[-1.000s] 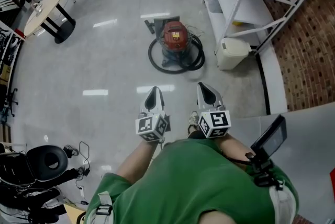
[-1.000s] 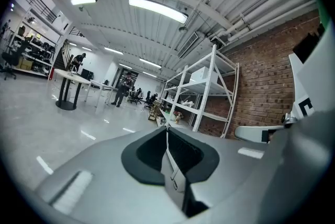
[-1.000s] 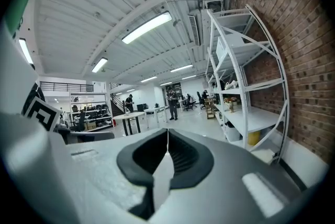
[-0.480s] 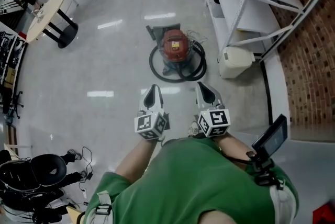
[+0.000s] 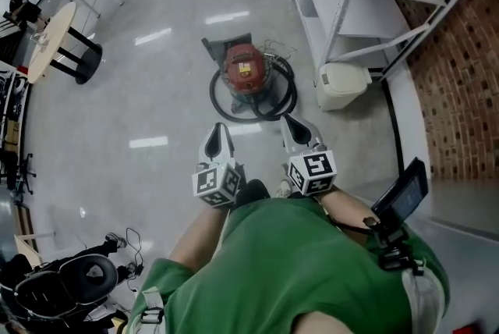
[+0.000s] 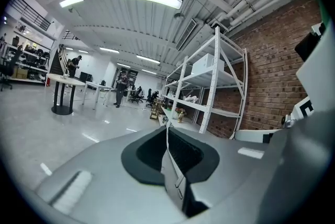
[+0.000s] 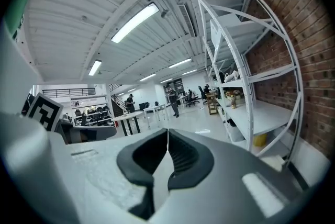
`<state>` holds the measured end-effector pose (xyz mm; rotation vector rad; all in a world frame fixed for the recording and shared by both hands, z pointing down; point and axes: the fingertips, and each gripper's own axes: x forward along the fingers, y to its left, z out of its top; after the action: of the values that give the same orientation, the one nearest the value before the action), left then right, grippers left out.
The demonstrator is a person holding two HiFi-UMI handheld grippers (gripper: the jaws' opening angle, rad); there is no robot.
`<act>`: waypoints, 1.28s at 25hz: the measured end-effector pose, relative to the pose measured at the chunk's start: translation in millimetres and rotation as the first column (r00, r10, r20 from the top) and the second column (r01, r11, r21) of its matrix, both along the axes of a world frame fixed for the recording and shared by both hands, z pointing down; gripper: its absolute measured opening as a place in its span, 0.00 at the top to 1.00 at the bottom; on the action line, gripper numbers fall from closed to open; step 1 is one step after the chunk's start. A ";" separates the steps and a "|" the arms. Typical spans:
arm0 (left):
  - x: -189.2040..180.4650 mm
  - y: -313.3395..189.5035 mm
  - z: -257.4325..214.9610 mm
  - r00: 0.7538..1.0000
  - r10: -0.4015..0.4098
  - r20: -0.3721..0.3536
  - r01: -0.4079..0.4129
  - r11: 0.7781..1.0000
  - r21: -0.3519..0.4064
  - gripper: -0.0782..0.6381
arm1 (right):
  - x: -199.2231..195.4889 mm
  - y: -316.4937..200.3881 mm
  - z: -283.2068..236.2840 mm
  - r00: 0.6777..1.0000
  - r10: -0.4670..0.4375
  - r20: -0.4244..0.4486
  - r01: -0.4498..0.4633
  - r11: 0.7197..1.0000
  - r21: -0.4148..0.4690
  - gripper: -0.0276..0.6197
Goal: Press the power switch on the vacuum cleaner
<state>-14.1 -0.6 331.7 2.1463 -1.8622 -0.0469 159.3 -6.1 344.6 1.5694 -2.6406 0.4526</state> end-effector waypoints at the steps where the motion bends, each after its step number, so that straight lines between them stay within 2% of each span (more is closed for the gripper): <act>1: 0.9 -2.9 -0.1 1.000 0.001 -0.002 -0.001 1.000 -0.005 0.88 | 1.0 -2.4 -0.5 1.000 0.001 -0.002 -0.001 1.000 -0.006 0.95; 9: 6.7 -38.8 14.0 1.000 0.023 -0.011 -0.023 0.999 -0.032 0.88 | 7.7 -33.9 6.2 1.000 0.020 -0.021 -0.021 0.999 -0.037 0.95; 18: -1.0 -108.0 27.0 0.997 0.057 -0.046 -0.059 0.998 -0.032 0.88 | 0.3 -95.6 15.3 0.997 0.045 -0.059 -0.048 0.998 -0.047 0.95; 25: -40.9 -177.4 26.1 0.998 0.049 -0.049 -0.049 0.999 -0.016 0.88 | -37.0 -168.0 16.4 0.997 0.026 -0.079 -0.030 0.998 -0.057 0.95; 32: -83.3 -234.1 35.5 0.997 0.055 -0.060 -0.058 0.997 -0.049 0.88 | -72.2 -234.4 19.6 0.994 0.040 -0.100 -0.048 0.996 -0.076 0.94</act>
<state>-97.5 -234.7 367.2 2.1384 -1.7513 -0.0486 87.2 -240.5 364.3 1.5864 -2.4897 0.4622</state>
